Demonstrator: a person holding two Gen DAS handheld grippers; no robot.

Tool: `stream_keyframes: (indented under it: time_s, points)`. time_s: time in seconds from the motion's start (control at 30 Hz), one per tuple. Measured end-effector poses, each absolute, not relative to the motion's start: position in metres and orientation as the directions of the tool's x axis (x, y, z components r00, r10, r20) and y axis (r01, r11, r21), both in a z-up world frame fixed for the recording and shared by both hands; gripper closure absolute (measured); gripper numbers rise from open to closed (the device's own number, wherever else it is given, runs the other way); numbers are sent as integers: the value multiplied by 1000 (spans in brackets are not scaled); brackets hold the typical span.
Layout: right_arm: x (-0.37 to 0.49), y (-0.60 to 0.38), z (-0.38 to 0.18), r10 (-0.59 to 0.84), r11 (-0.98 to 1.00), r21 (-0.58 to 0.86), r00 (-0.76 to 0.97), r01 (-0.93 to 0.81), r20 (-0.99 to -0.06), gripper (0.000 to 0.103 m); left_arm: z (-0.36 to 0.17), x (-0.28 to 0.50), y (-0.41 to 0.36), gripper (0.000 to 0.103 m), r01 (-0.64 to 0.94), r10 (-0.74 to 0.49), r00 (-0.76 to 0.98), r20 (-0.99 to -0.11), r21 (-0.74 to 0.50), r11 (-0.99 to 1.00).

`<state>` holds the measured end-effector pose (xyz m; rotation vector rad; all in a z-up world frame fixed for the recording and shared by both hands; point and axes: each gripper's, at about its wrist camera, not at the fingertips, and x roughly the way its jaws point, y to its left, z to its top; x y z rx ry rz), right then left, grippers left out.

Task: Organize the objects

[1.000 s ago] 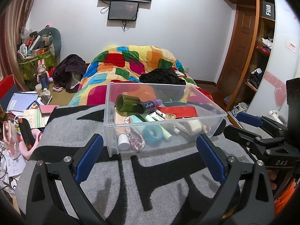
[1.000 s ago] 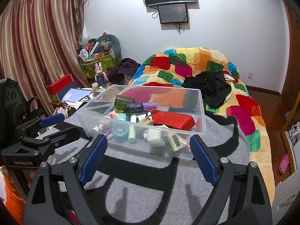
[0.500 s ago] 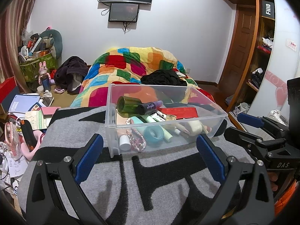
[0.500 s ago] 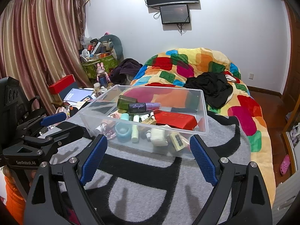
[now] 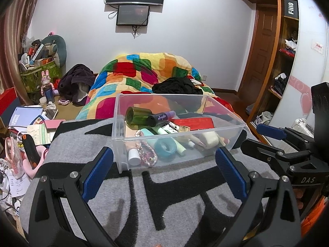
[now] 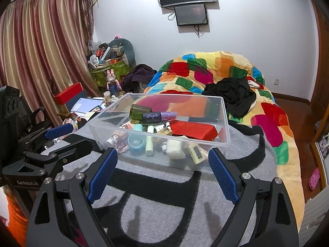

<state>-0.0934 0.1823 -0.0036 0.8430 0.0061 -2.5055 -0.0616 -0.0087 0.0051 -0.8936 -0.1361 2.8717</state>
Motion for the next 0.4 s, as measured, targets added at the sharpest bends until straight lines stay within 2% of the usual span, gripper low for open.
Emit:
stream_keyframes:
  time_s: [0.4]
  points:
    - [-94, 183, -4, -451, -878, 148, -688, 454, -568, 14, 5, -62, -7, 2, -95, 150, -817, -557, -126, -988]
